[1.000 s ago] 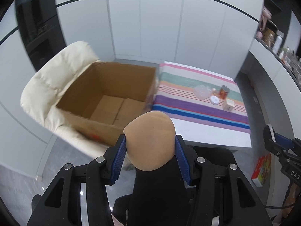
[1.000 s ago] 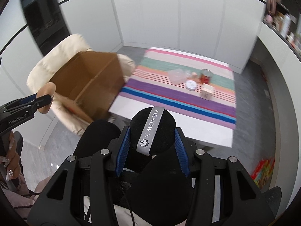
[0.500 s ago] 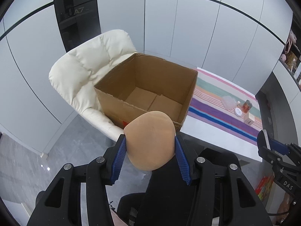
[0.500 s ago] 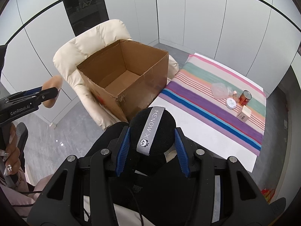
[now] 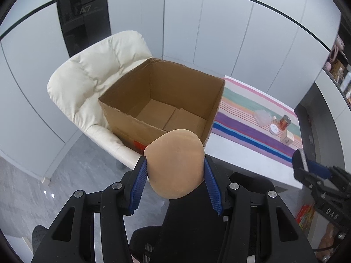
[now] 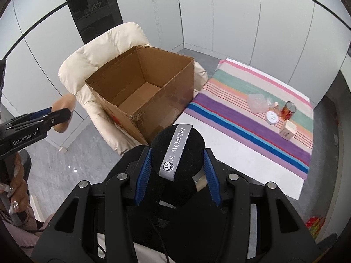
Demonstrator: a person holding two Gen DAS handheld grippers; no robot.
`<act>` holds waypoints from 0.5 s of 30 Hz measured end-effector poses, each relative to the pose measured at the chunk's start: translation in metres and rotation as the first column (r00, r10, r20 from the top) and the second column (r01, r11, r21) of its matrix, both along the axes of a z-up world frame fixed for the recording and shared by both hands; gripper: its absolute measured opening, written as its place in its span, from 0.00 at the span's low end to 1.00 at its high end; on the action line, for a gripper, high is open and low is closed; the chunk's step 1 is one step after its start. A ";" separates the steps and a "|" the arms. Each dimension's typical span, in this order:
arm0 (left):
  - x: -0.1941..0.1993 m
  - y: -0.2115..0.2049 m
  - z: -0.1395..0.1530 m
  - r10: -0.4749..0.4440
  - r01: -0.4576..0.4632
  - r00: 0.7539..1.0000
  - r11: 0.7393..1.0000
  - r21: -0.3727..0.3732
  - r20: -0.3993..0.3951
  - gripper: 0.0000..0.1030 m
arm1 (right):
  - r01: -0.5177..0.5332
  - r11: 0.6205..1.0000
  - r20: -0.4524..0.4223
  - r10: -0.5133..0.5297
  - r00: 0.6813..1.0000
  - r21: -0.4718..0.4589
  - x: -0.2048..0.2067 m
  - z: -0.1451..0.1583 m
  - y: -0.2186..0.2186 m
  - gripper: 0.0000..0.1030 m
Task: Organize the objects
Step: 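Carry both held puffs over the open cardboard box on the armchair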
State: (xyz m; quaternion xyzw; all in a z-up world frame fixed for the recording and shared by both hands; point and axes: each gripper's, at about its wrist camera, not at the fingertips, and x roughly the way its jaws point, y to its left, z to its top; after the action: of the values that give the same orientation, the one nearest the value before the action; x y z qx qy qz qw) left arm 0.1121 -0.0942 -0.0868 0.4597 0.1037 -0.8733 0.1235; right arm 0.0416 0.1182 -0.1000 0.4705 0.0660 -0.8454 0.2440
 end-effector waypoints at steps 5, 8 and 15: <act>-0.010 -0.015 -0.007 0.012 -0.014 0.999 0.996 0.084 0.031 0.51 | 0.009 1.000 0.015 -0.009 1.000 -0.005 -0.014 -0.005 -0.006 0.47; -0.020 -0.030 -0.011 0.035 -0.040 0.999 0.991 0.126 0.037 0.51 | 0.022 1.000 0.010 -0.022 1.000 -0.009 -0.025 -0.004 -0.009 0.47; -0.046 -0.078 -0.022 0.119 -0.125 0.992 0.983 0.135 0.051 0.51 | 0.035 0.999 -0.005 -0.035 0.999 0.000 -0.056 -0.005 -0.026 0.47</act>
State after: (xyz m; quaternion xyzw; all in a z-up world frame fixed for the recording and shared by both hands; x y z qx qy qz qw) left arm 0.0659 -0.1725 -0.1090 0.4787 0.1890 -0.8448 0.1467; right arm -0.0142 0.0925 -0.1047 0.4696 0.0584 -0.8506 0.2292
